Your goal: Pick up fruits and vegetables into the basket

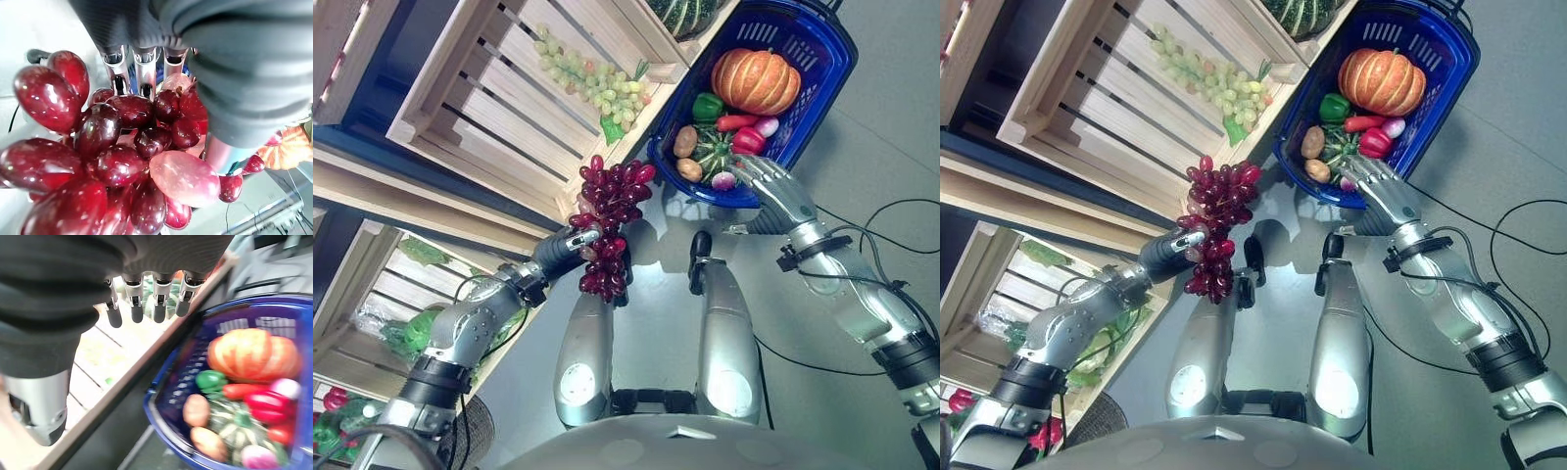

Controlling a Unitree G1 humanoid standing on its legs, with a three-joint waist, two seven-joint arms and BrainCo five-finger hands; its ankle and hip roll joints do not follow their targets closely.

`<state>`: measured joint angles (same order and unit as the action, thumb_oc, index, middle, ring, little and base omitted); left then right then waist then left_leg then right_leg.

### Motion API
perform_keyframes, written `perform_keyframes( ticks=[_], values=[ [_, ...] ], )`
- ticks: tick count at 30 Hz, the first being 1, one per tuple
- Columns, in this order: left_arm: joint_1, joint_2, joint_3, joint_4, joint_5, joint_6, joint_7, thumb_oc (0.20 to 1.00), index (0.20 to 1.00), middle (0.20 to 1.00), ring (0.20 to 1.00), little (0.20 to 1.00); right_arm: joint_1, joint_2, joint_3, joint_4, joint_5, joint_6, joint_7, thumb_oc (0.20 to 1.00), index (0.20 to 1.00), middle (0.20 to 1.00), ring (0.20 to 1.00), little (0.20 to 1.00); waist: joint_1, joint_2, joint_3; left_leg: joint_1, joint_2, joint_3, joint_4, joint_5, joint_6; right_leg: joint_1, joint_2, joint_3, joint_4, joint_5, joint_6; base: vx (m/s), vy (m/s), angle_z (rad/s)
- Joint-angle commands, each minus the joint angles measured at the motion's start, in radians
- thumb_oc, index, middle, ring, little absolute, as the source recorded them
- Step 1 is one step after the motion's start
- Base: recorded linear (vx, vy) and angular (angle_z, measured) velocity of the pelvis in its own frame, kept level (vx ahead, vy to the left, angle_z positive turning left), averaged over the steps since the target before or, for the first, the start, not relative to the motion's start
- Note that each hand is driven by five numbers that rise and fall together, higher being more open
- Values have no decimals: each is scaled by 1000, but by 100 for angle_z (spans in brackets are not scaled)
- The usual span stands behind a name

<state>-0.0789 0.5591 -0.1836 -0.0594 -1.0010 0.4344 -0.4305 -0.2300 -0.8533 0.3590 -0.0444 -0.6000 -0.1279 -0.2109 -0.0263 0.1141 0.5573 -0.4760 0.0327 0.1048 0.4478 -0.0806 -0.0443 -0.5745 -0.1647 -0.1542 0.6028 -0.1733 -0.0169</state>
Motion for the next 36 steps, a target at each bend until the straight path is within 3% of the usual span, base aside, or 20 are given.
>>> perform_keyframes(
  ticks=[1, 8, 17, 22, 26, 36],
  values=[
    [31, 41, -50, -99, -69, 44, -54, 200, 200, 200, 200, 200, -82, -1, 67, -67, -62, -107, -35, 1000, 1000, 1000, 1000, 1000, -5, -27, -37, 37, -58, 82, 24, -108, 93, 75, 24, -7, -89, 22, 69, 0, 0, 0],
    [-24, 60, -122, -101, -81, 127, -55, 200, 200, 200, 200, 200, -215, 2, 190, -113, -134, -121, -59, 1000, 1000, 1000, 1000, 1000, 2, -18, -37, 45, -67, 76, 15, -106, 94, 84, 21, -6, -101, 27, 72, 0, 0, 0],
    [-85, 68, -204, -88, -95, 175, -49, 200, 200, 200, 200, 200, -325, 17, 315, -134, -141, -43, -63, 1000, 1000, 1000, 1000, 1000, 5, -3, -37, 54, -76, 71, 11, -107, 90, 89, 12, -2, -104, 24, 71, 0, 0, 0],
    [-111, 67, -231, -79, -76, 163, -67, 200, 200, 200, 200, 200, -374, 30, 373, -131, -113, -56, 36, 1000, 1000, 1000, 1000, 1000, 10, -3, -37, 56, -81, 65, 12, -110, 90, 92, 8, -4, -106, 24, 71, -3, -15, 5],
    [-132, 74, -249, -66, -25, 130, -101, 200, 200, 200, 200, 200, -427, 39, 444, -100, -51, -55, 182, 1000, 1000, 1000, 1000, 1000, 22, -7, -37, 55, -79, 61, 16, -110, 87, 94, 1, -13, -104, 26, 69, -5, -40, 4],
    [-165, 88, -272, -78, 35, 81, -101, 200, 200, 200, 200, 200, -450, 43, 472, -85, 55, -94, 244, 1000, 1000, 1000, 1000, 1000, 34, -20, -37, 50, -77, 51, 22, -108, 86, 91, -3, -27, -94, 31, 69, -5, -30, 4]
  ],
)
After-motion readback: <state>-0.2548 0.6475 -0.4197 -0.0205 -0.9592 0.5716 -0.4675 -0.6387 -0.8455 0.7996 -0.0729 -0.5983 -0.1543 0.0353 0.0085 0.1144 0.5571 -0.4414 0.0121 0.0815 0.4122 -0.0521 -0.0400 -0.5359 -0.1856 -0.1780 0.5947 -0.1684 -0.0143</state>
